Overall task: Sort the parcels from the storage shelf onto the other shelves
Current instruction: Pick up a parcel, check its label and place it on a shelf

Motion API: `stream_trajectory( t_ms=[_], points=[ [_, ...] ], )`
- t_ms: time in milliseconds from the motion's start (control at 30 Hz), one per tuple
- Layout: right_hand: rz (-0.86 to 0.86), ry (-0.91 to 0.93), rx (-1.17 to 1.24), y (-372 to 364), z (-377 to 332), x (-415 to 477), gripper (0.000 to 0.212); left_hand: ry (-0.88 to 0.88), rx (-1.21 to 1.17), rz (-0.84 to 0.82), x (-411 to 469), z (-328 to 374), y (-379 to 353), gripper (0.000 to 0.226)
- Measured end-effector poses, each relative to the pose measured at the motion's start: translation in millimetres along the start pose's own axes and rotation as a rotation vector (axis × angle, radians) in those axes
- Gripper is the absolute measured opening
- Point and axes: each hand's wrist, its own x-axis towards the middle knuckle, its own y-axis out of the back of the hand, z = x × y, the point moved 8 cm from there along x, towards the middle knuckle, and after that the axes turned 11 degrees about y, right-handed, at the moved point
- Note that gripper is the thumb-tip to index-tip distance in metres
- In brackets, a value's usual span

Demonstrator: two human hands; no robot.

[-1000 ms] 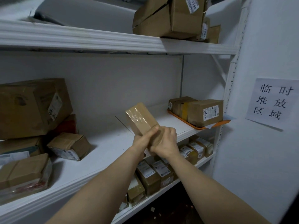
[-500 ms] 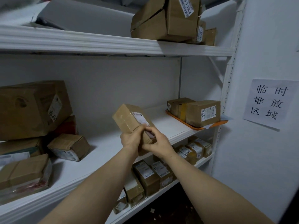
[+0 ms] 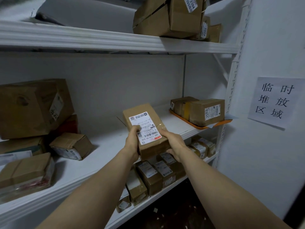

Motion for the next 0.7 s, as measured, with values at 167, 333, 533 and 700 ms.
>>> stream_trajectory(
  t_ms=[167,333,533,700],
  points=[
    [-0.026,0.181,-0.093,3.8,-10.5,-4.7,0.028,0.011,0.285,0.187,3.3,-5.4,10.6,0.052],
    [0.039,0.321,-0.646,5.0,-18.3,-3.0,0.094,0.029,0.326,0.16,5.6,-10.2,5.2,0.079],
    [0.012,0.37,-0.674,3.2,-14.4,-3.4,0.091,0.027,0.278,0.151,16.2,-8.8,7.0,0.102],
    [-0.165,0.185,-0.561,7.3,11.4,0.1,0.092,-0.098,0.567,0.319,17.5,-1.0,11.6,0.118]
  ],
)
